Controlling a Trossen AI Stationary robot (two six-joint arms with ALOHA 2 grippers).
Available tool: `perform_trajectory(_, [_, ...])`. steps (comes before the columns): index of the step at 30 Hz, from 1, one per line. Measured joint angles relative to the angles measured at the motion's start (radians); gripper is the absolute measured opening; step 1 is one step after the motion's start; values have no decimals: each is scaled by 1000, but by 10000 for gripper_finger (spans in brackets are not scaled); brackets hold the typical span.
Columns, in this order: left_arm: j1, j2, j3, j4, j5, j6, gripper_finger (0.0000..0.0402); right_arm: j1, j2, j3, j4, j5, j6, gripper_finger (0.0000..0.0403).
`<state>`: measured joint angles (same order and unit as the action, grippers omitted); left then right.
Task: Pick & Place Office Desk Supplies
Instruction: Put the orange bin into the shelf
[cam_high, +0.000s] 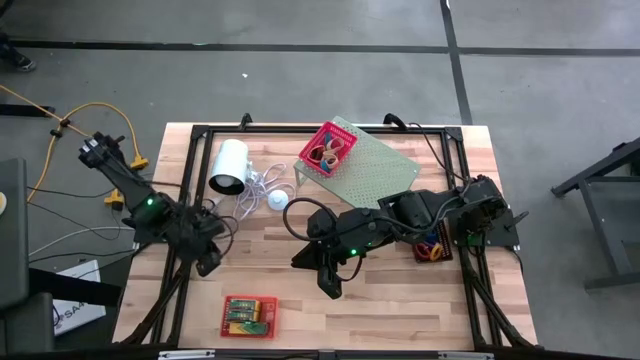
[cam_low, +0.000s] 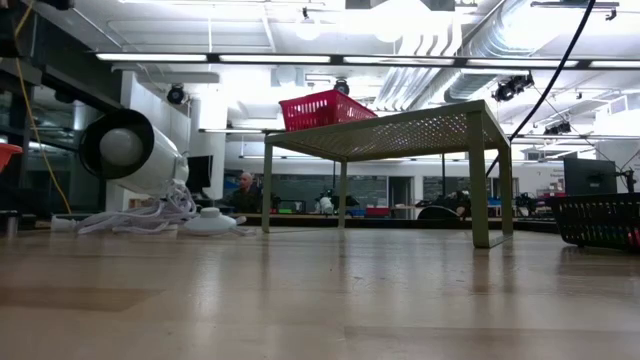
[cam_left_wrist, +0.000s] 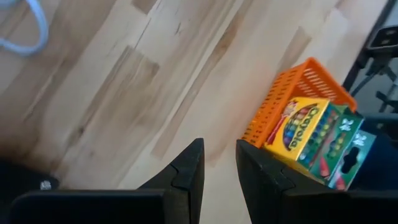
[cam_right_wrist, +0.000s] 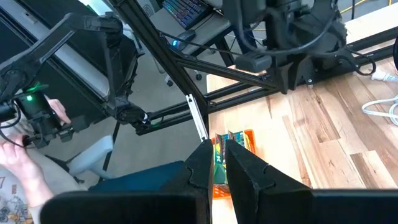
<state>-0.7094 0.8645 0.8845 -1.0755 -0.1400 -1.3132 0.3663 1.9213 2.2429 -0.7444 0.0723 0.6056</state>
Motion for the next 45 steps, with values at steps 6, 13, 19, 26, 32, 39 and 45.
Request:
perform_trajectory(6, [-117,78,0,1,-52,-171,89,0,0,0,0,0,0,30])
perform_trajectory(13, [-224,185,0,32,-54,-386,89,0,0,0,0,0,0,30])
perform_trajectory(19, [-276,268,0,116,-55,-534,89,0,0,0,0,0,0,30])
perform_trajectory(26, [-344,340,0,220,-59,-705,89,0,0,0,0,0,0,30])
perform_trajectory(32, [-416,398,11,251,-85,-849,89,0,0,0,0,0,0,30])
perform_trajectory(39, [-445,471,86,244,-89,-911,89,0,0,0,0,0,0,30])
perform_trajectory(45, [-403,544,142,245,-81,-858,89,0,0,0,0,0,0,30])
